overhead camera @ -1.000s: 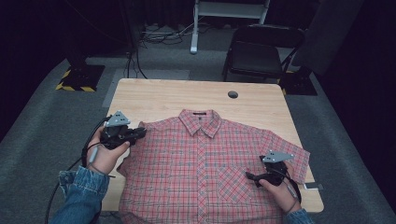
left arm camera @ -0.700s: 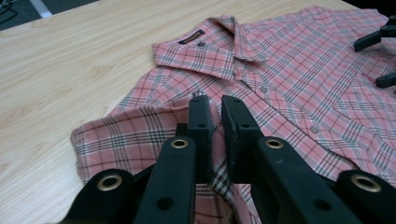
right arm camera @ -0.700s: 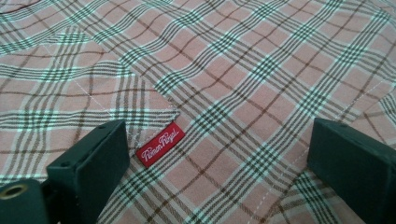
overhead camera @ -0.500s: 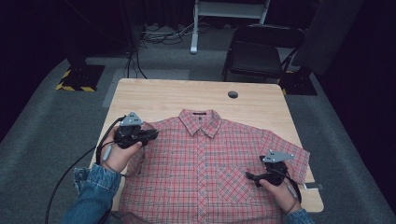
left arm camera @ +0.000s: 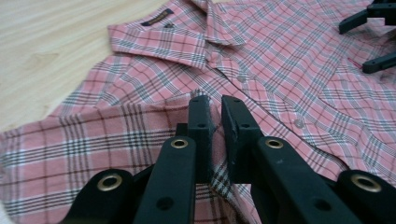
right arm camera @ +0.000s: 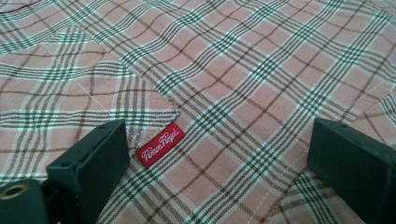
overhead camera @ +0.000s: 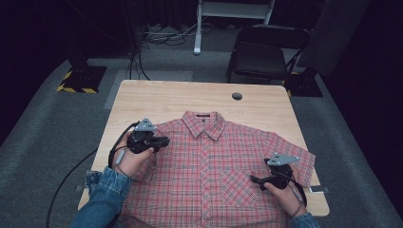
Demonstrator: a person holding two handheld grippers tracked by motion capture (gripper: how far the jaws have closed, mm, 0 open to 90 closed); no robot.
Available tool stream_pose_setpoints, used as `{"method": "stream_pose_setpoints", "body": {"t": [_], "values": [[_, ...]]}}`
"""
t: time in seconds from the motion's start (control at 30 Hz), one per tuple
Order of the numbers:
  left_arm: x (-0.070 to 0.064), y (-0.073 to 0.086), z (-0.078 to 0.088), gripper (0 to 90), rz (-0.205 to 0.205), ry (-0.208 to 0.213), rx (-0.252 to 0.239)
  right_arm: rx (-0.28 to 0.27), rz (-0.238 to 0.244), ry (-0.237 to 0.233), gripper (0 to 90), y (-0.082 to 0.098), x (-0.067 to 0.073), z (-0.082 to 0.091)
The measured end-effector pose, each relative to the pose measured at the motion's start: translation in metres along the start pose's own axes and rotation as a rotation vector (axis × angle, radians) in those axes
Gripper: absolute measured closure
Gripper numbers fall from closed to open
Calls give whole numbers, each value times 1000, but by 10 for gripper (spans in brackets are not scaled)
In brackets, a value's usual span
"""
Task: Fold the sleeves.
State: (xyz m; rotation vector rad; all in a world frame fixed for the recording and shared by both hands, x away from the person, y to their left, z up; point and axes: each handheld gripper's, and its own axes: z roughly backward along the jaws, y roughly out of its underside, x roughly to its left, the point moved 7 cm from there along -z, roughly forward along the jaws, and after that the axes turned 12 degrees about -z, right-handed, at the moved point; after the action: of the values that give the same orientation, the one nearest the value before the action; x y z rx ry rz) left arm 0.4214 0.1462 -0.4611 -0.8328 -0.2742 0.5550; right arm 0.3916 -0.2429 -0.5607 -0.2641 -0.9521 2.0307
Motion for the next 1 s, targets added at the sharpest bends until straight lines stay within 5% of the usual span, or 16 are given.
{"method": "stream_pose_setpoints", "body": {"t": [0.2,0.37,0.5,0.63,0.7,1.0], "values": [[-4,3,-14,815,12,40,20,0,1,0,56,0,0,0],[-12,8,-31,692,40,130,-16,0,1,0,56,0,0,0],[-14,8,-34,566,46,130,-58,0,1,-1,56,0,0,0],[-10,1,-25,449,50,96,-110,0,1,-1,56,0,0,0],[-4,-3,-21,369,25,45,-146,0,1,-1,56,0,0,0],[18,-3,2,168,42,-131,-162,0,1,-1,56,0,0,0]]}}
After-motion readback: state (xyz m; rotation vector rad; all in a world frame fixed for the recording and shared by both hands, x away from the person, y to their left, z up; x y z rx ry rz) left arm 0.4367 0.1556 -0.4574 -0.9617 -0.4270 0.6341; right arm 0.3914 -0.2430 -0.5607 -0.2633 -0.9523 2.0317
